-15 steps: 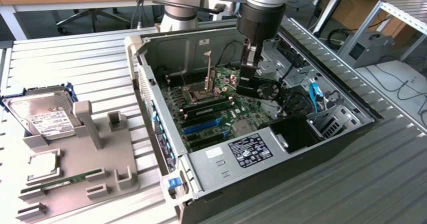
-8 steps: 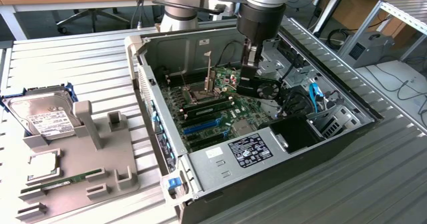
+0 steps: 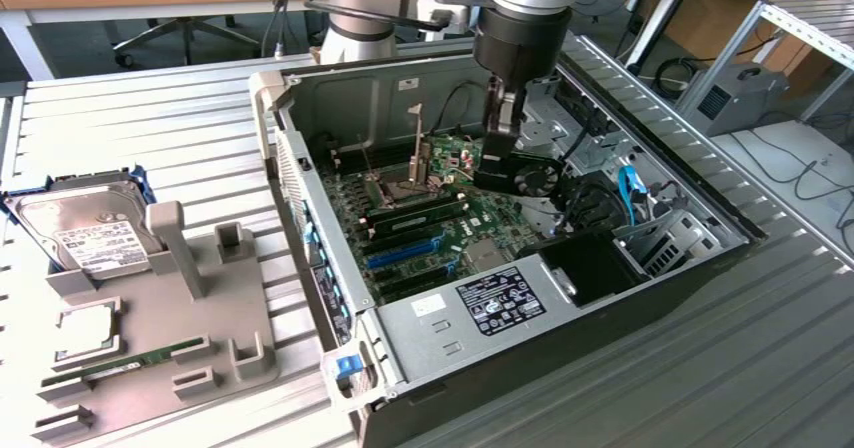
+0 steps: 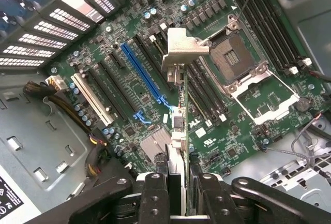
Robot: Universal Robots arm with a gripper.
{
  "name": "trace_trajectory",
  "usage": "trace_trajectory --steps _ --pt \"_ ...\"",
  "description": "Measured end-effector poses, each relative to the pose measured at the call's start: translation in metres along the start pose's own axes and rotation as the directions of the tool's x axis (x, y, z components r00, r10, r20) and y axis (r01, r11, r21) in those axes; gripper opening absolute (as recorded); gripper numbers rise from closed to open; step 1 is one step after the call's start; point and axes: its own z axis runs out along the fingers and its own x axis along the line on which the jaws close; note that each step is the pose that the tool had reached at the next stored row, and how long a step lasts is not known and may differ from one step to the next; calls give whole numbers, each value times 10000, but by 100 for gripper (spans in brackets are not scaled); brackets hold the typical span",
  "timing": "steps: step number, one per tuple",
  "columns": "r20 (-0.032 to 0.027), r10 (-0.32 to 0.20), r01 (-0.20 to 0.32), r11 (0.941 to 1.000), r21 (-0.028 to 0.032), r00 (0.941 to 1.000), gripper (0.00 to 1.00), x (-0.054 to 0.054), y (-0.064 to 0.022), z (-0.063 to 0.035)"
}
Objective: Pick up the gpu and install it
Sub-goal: 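Insert the gpu into the slot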
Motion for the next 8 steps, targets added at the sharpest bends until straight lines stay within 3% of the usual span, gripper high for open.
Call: trace_trajectory --steps 4,6,8 --pt "24 -287 287 9996 8 9996 27 0 0 0" --pt "78 -949 949 9955 31 9955 27 0 0 0" --pt "131 -1622 1621 9868 58 9867 27 0 0 0"
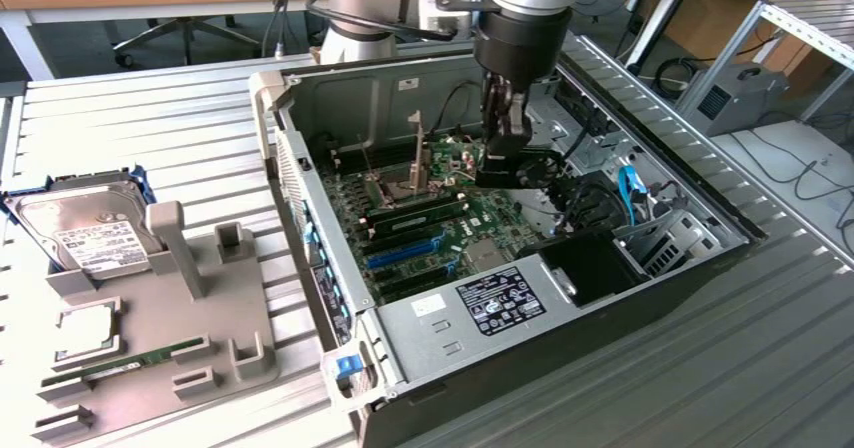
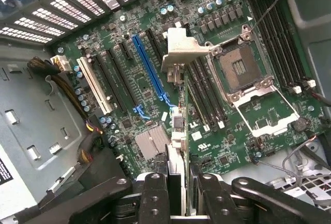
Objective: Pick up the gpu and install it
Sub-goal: 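Insert the gpu into the slot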
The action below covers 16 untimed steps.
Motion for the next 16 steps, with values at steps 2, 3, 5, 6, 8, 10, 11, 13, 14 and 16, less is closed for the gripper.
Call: trace_trajectory --steps 2,3,5,6,8,10,11,13,14,16 --pt "55 -665 665 9978 21 9978 27 0 0 0" --pt "74 -900 900 9959 30 9959 27 0 0 0" --pt "115 -1434 1434 9897 51 9896 27 0 0 0" --pt "142 -1768 1767 9842 65 9841 27 0 0 0" --pt "161 -2013 2012 9795 76 9794 27 0 0 0" --pt "167 -2090 2089 9779 80 9778 27 0 0 0" --pt "169 -2120 2119 9773 81 9771 27 0 0 0" --pt "174 -2183 2182 9759 84 9757 27 0 0 0" --pt "176 -2213 2211 9752 85 9751 27 0 0 0" --pt "179 -2259 2258 9741 88 9740 27 0 0 0"
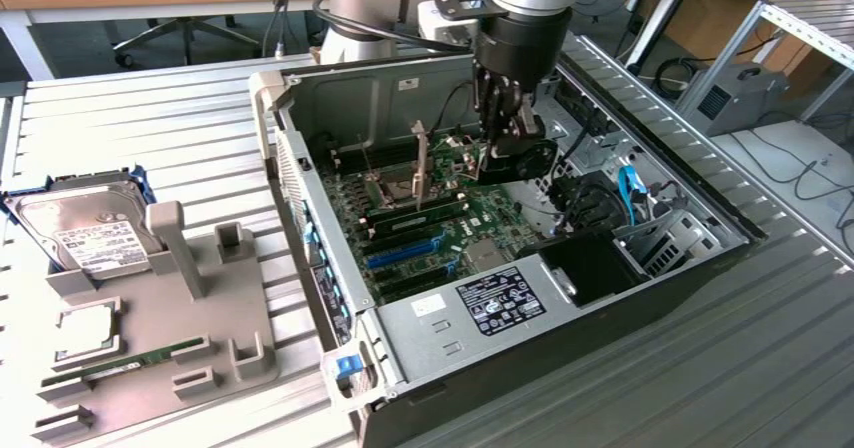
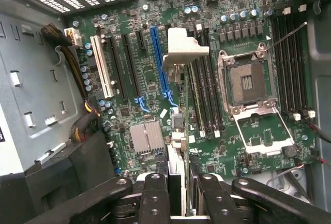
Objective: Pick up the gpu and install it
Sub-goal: 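Insert the gpu into the slot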
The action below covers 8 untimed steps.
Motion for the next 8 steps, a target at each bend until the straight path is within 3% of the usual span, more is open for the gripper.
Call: trace_trajectory --steps 8 --pt "27 -327 327 9995 10 9995 27 0 0 0"
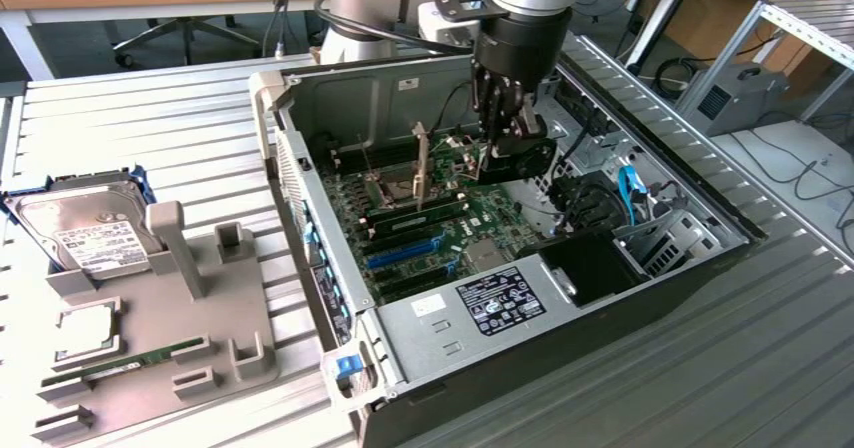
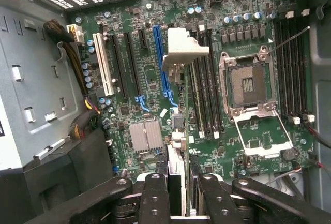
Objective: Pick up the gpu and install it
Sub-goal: 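Insert the gpu into the slot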
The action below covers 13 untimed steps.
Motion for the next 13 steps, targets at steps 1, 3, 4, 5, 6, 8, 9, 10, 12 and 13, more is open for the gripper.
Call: trace_trajectory --steps 1,3,4,5,6,8,9,10,12,13 --pt "2 -24 24 10000 1 10000 27 0 0 0" --pt "6 -74 74 10000 2 10000 27 0 0 0" --pt "8 -96 96 10000 3 10000 27 0 0 0" --pt "10 -125 125 9999 4 9999 27 0 0 0" --pt "11 -145 145 9999 4 9999 27 0 0 0" --pt "16 -196 196 9998 6 9998 27 0 0 0" --pt "19 -229 229 9997 7 9997 27 0 0 0" --pt "21 -256 256 9997 8 9997 27 0 0 0" --pt "25 -304 304 9995 9 9995 27 0 0 0" --pt "27 -328 328 9995 10 9995 27 0 0 0"
